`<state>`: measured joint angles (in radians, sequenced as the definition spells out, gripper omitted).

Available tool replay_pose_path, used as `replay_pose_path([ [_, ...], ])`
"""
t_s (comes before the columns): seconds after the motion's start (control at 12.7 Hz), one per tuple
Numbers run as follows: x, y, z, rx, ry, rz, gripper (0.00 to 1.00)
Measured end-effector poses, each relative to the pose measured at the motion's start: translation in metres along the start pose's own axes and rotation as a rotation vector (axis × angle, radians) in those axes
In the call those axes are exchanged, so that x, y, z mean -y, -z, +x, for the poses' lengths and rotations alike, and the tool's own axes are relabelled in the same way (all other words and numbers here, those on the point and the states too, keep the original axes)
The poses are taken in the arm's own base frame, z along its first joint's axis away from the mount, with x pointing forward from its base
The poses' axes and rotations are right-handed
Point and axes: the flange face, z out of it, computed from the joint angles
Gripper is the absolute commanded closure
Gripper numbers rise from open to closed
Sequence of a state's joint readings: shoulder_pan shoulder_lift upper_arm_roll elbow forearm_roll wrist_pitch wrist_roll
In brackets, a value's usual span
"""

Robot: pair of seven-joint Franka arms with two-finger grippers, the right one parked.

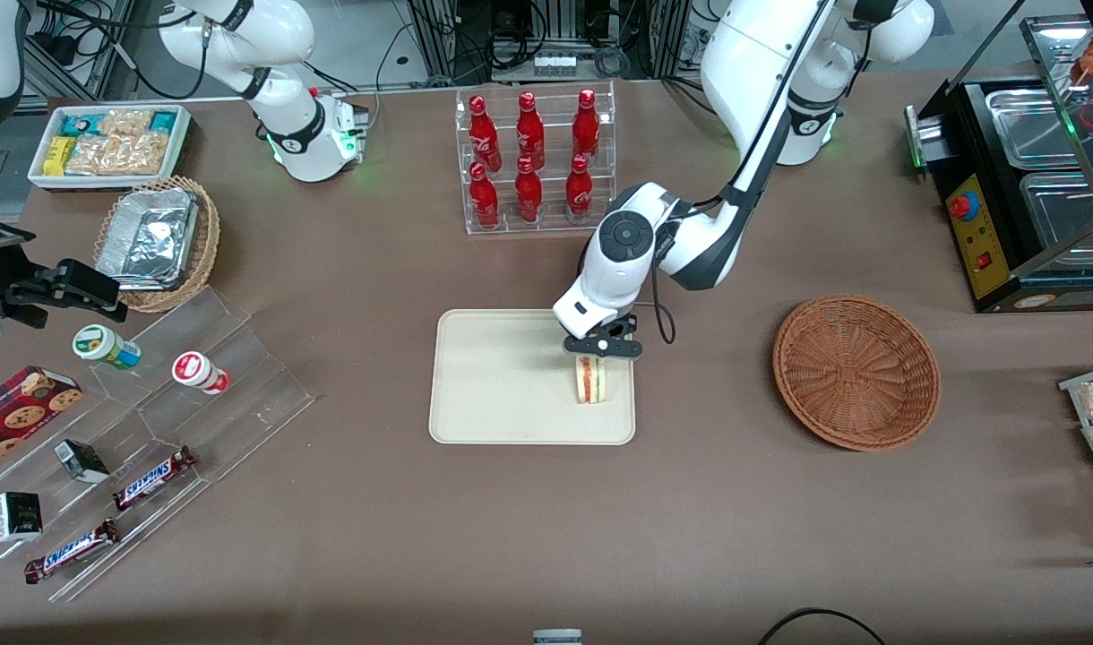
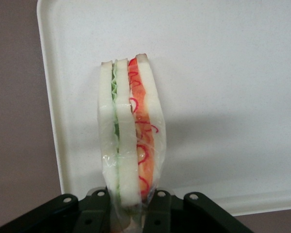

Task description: Place sandwich from basket to tray

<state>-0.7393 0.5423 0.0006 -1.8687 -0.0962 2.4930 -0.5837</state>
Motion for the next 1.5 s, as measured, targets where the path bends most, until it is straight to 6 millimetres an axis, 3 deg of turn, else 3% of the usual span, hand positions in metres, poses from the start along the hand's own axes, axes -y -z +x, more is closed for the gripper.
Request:
replay_pose_path([
  [0.24,0.000,-0.001,0.000,0.000,-0.003,0.000,0.01],
  [0.63,0.001,-0.006,0.000,0.005,-0.004,0.004,0.00],
  [0.87,-0.005,0.008,0.005,0.013,0.011,0.005,0.00],
  [1.18,-0.014,0.072,0.012,0.040,0.047,0.015,0.00],
  [1.34,-0.011,0.118,0.011,0.041,0.076,0.013,0.00],
  [1.5,0.002,0.178,0.007,0.042,0.092,0.030,0.00],
])
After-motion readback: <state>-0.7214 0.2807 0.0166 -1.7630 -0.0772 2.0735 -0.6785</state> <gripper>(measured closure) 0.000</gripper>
